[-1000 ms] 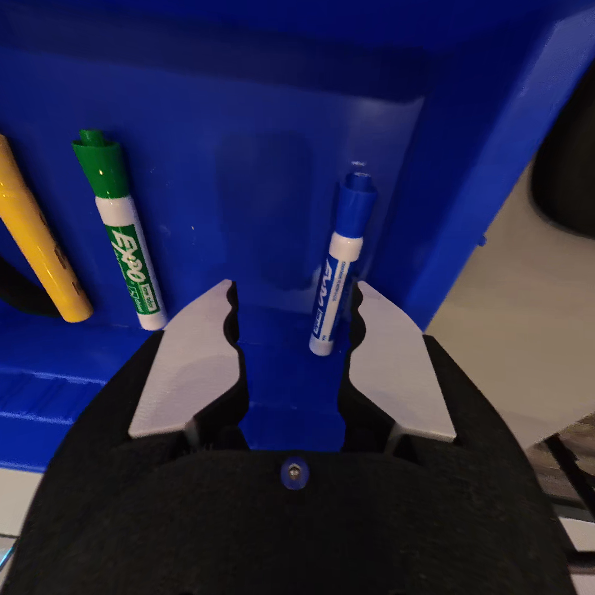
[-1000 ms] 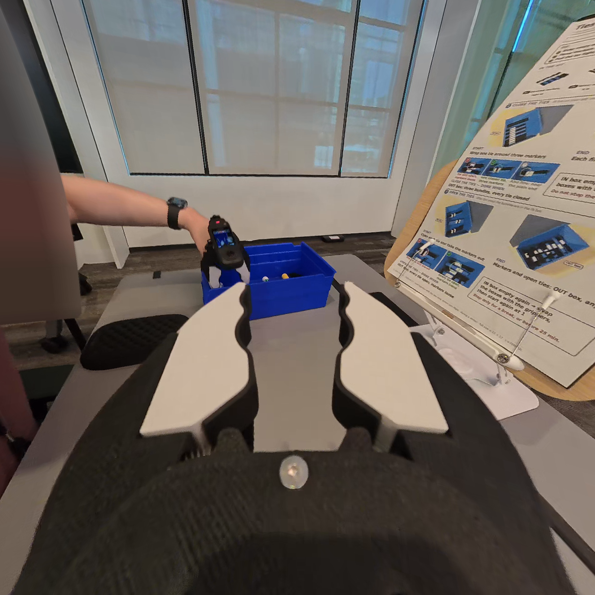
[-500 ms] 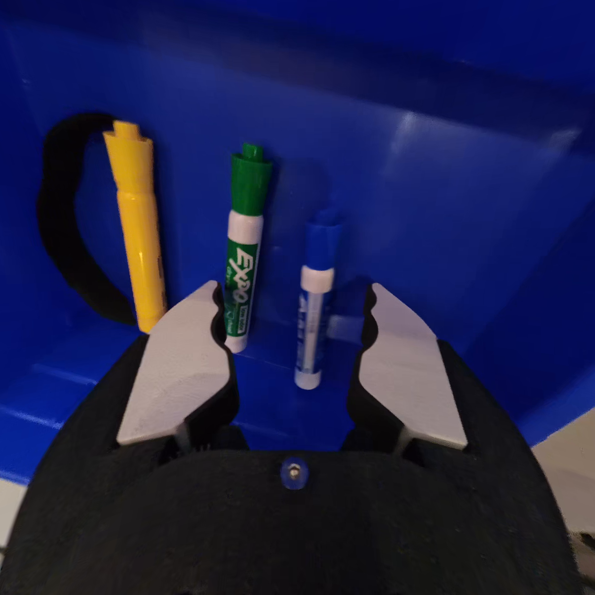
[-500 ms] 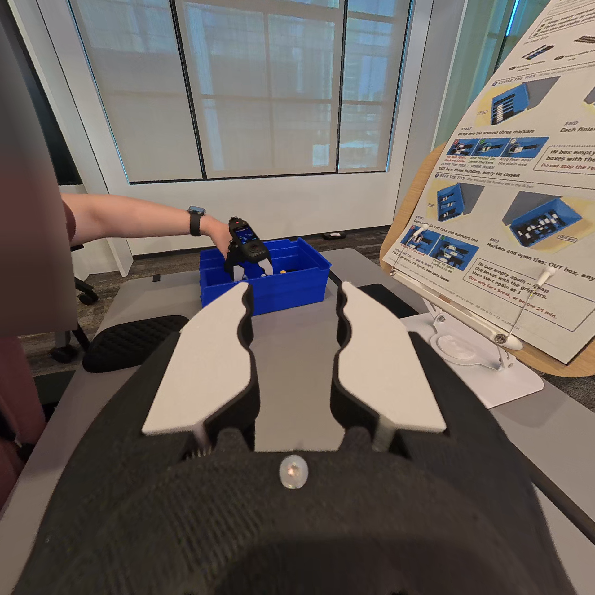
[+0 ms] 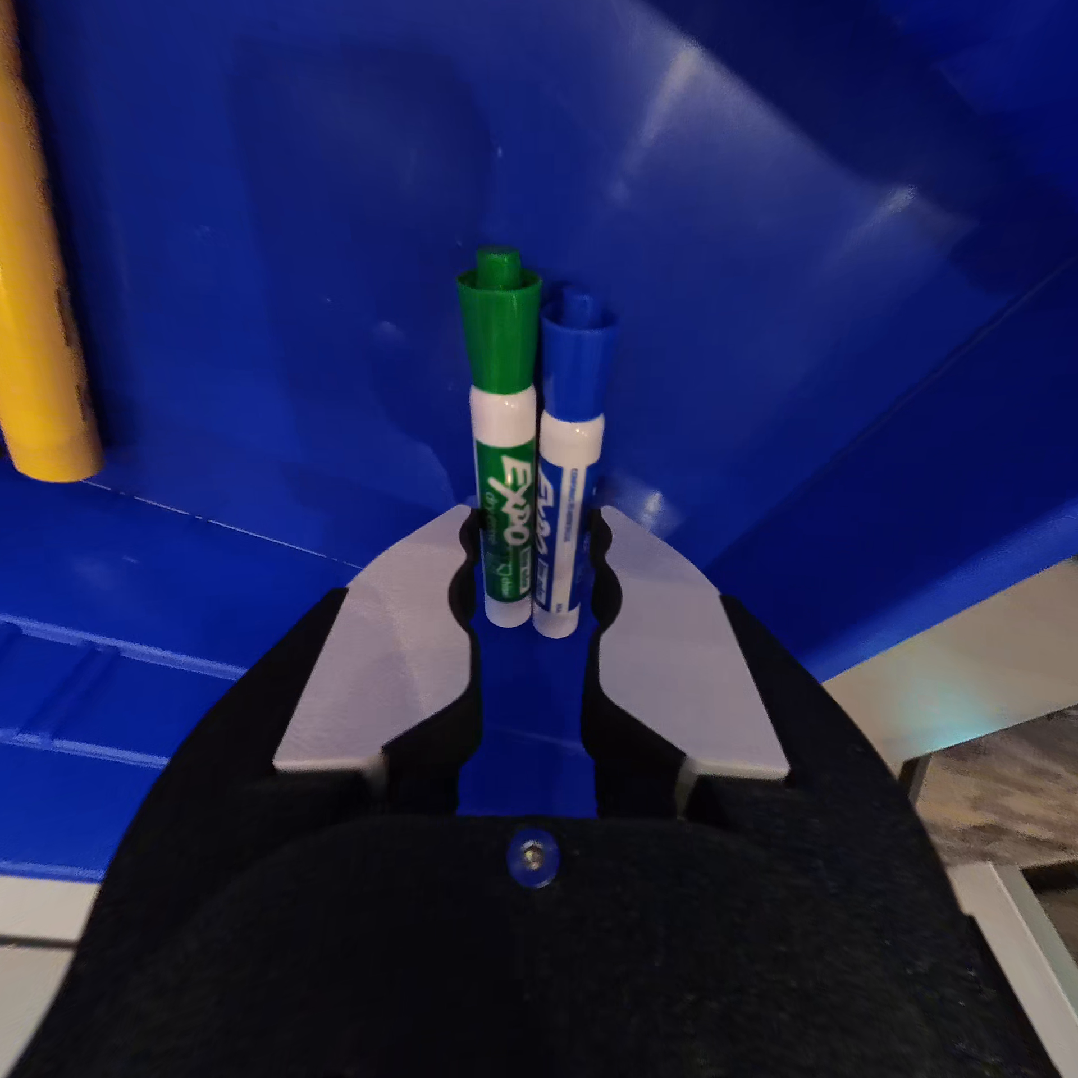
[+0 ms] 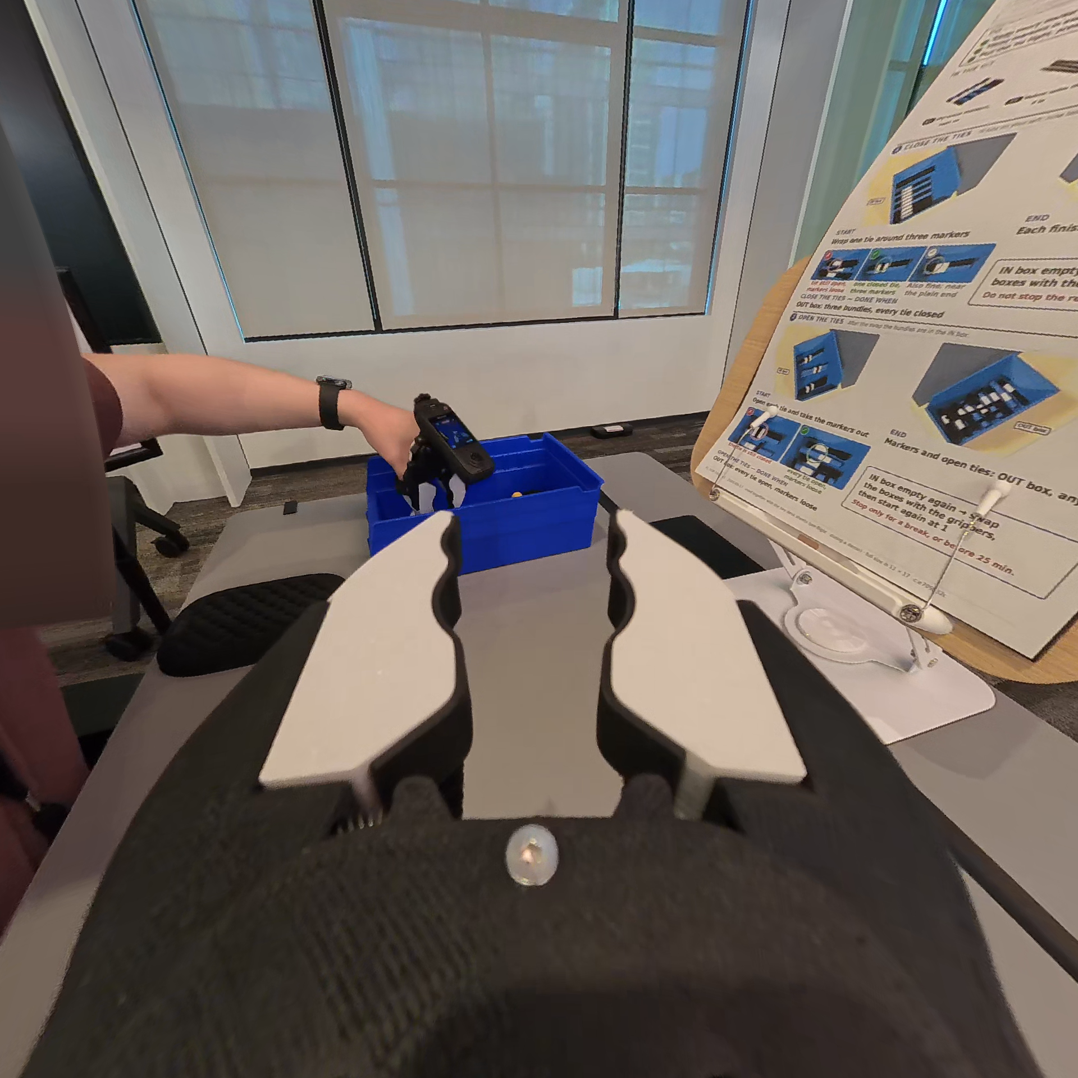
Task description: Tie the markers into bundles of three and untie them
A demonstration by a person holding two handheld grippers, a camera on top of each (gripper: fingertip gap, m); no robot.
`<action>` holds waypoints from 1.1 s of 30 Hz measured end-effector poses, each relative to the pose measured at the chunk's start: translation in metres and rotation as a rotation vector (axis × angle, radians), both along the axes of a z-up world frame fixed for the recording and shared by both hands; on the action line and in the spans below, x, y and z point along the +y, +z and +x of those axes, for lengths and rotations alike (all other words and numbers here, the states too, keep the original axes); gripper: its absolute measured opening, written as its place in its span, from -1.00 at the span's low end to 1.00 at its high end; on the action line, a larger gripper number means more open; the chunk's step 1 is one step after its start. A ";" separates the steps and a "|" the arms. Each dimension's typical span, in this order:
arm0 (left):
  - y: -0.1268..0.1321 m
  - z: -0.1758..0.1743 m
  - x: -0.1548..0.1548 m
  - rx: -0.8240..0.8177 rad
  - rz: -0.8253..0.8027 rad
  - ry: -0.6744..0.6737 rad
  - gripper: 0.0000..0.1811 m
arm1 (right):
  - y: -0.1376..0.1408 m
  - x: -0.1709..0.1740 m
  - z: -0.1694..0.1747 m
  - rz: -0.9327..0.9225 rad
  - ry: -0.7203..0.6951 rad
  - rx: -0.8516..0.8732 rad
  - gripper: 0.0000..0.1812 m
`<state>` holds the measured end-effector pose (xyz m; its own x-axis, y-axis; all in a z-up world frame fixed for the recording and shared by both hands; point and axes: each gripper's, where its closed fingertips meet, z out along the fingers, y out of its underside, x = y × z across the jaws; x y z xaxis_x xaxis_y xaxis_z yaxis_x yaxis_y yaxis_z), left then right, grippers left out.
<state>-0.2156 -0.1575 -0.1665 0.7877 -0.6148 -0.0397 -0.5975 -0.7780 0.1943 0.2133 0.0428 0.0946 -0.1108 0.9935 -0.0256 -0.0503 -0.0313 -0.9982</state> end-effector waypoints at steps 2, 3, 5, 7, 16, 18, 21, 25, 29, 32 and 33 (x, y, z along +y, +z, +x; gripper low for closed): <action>0.003 0.005 0.001 -0.030 0.017 0.029 -0.61 | 0.003 0.000 0.003 0.000 -0.003 0.011 -0.46; 0.002 0.005 -0.001 -0.038 0.011 0.050 -0.61 | 0.004 0.001 0.004 0.001 -0.008 0.014 -0.46; -0.005 0.004 -0.008 -0.025 -0.043 0.057 -0.58 | 0.004 0.001 0.005 0.000 -0.009 0.018 -0.46; -0.007 0.003 -0.008 0.003 -0.046 0.021 -0.57 | 0.004 0.001 0.006 -0.002 -0.008 0.020 -0.46; -0.002 0.034 -0.011 -0.211 -0.164 0.111 -0.60 | 0.003 0.000 0.005 -0.009 0.005 0.026 -0.46; -0.002 0.035 -0.009 -0.188 -0.153 0.113 -0.60 | 0.003 0.000 0.005 -0.007 0.009 0.022 -0.46; 0.001 0.037 -0.003 -0.202 -0.111 0.150 -0.60 | 0.004 0.001 0.005 -0.013 0.010 0.032 -0.46; 0.007 0.028 0.010 -0.178 -0.024 0.138 -0.66 | 0.002 0.001 0.004 -0.020 0.017 0.026 -0.46; 0.007 0.028 0.014 -0.200 -0.026 0.152 -0.66 | 0.002 0.000 0.003 -0.013 0.018 0.022 -0.46; 0.008 0.025 0.019 -0.234 -0.013 0.188 -0.69 | 0.001 -0.001 0.002 -0.011 0.019 0.014 -0.46; 0.008 0.024 0.022 -0.245 -0.001 0.199 -0.73 | 0.000 -0.001 0.002 -0.011 0.019 0.013 -0.46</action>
<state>-0.1918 -0.1359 -0.1581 0.8784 -0.4479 0.1668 -0.4630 -0.8840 0.0642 0.2151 0.0417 0.0950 -0.1300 0.9909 -0.0347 -0.0628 -0.0432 -0.9971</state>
